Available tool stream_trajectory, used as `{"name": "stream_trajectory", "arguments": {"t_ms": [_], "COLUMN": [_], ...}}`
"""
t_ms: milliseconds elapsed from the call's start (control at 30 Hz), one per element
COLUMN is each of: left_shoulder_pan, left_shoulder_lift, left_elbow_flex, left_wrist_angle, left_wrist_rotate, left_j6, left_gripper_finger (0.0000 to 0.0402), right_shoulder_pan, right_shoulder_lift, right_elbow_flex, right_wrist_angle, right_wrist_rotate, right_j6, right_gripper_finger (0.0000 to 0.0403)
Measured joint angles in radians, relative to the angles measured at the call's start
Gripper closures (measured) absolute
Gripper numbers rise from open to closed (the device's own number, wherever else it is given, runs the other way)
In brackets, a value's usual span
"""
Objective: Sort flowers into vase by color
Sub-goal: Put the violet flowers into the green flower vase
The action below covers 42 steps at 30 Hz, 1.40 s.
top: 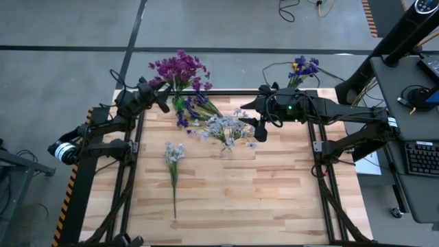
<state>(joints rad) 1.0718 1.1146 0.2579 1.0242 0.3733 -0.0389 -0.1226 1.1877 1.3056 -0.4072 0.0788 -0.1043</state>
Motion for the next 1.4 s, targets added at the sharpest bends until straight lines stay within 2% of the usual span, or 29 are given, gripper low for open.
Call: {"name": "stream_trajectory", "arguments": {"t_ms": [167, 500, 633, 867, 1000, 1400], "left_shoulder_pan": [0.0, 0.0, 0.0, 0.0, 0.0, 0.0], "left_shoulder_lift": [0.008, 0.065, 0.073, 0.072, 0.072, 0.072], "left_elbow_flex": [-0.012, -0.012, -0.012, -0.012, -0.012, -0.012], "left_wrist_angle": [-0.059, -0.035, -0.025, -0.021, -0.006, 0.003], "left_wrist_rotate": [-0.001, -0.019, -0.057, -0.054, -0.055, -0.094], "left_j6": [0.064, 0.11, 0.102, 0.077, 0.046, 0.039], "left_gripper_finger": [0.0232, 0.024, 0.0277, 0.0363, 0.0394, 0.0379], "right_shoulder_pan": [0.0, 0.0, 0.0, 0.0, 0.0, 0.0], "right_shoulder_lift": [0.0, 0.0, 0.0, 0.0, 0.0, 0.0], "right_elbow_flex": [0.0, 0.0, 0.0, 0.0, 0.0, 0.0], "right_wrist_angle": [0.0, 0.0, 0.0, 0.0, 0.0, 0.0], "right_wrist_rotate": [0.0, 0.0, 0.0, 0.0, 0.0, 0.0], "right_j6": [0.0, -0.003, -0.003, -0.003, -0.003, -0.002], "right_gripper_finger": [0.0204, 0.0204, 0.0204, 0.0204, 0.0204, 0.0204]}}
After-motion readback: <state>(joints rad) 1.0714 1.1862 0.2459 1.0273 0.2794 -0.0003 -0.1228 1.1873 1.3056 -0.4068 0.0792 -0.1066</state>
